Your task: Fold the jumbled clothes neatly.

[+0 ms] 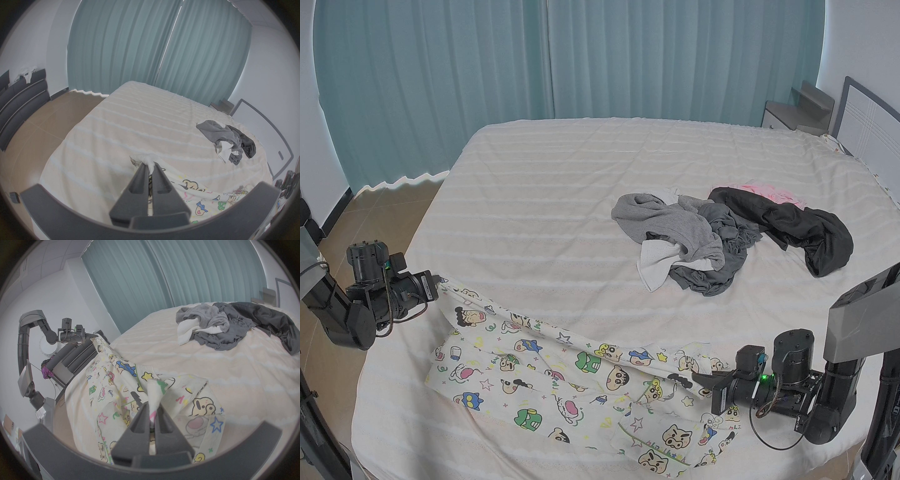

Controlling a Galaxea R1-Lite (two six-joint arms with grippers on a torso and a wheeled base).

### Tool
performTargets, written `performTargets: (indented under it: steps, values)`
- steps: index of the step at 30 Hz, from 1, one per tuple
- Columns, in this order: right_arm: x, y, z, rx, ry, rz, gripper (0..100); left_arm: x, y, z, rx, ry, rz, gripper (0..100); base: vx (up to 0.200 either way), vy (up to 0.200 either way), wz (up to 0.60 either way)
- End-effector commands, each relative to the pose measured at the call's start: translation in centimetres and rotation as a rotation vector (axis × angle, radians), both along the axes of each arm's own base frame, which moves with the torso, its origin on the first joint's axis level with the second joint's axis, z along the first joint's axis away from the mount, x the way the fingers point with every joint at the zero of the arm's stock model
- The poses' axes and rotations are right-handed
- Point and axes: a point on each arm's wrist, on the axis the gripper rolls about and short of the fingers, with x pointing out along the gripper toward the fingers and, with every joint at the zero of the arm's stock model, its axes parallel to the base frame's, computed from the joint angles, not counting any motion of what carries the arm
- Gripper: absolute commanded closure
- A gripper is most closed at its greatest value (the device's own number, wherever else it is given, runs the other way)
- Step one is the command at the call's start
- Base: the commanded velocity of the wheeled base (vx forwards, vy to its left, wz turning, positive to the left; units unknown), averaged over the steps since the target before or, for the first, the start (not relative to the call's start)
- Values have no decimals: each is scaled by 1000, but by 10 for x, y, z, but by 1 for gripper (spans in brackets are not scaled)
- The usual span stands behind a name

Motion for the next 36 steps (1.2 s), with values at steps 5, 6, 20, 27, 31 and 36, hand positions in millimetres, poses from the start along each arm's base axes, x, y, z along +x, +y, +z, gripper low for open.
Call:
performTargets:
  steps: [5,6,20,27,31,36]
  values:
    - [-16,-9,-6,-7,75,46,100,-3,-2,-34,73,85,-42,100,0,0,0]
    - [-16,-9,-6,-7,75,46,100,-3,-2,-34,73,85,-42,100,0,0,0]
    - [-30,-7,-34,-70,217,95,100,-9,-4,-61,67,183,-51,100,0,0,0]
    - [-34,-9,-33,-75,227,91,0,-15,-4,-72,55,231,-51,0,0,0,0]
    - [-38,-15,-24,-70,211,72,0,-18,3,-69,45,225,-24,0,0,0,0]
    - [-36,-23,-7,-25,166,12,0,-22,18,-60,-2,202,50,0,0,0,0]
